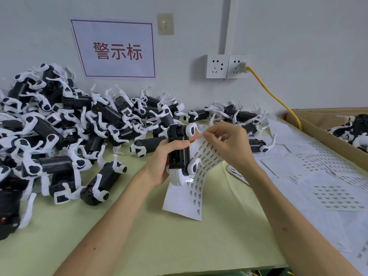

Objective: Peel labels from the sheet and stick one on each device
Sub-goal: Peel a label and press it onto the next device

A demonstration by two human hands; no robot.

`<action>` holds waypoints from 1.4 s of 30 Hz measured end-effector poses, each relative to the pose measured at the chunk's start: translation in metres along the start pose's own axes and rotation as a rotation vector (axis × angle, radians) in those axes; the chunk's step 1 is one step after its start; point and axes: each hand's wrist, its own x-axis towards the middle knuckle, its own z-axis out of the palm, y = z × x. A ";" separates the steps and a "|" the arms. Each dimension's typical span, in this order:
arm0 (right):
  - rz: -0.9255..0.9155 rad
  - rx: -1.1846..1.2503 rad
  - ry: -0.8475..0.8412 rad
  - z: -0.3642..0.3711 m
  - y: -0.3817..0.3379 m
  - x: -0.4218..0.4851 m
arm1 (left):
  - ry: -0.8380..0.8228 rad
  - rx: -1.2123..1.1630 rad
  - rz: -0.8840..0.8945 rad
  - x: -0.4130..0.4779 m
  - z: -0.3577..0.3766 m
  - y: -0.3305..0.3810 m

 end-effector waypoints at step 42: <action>0.137 0.066 -0.090 0.007 0.007 0.001 | 0.085 0.036 0.103 0.007 0.003 -0.004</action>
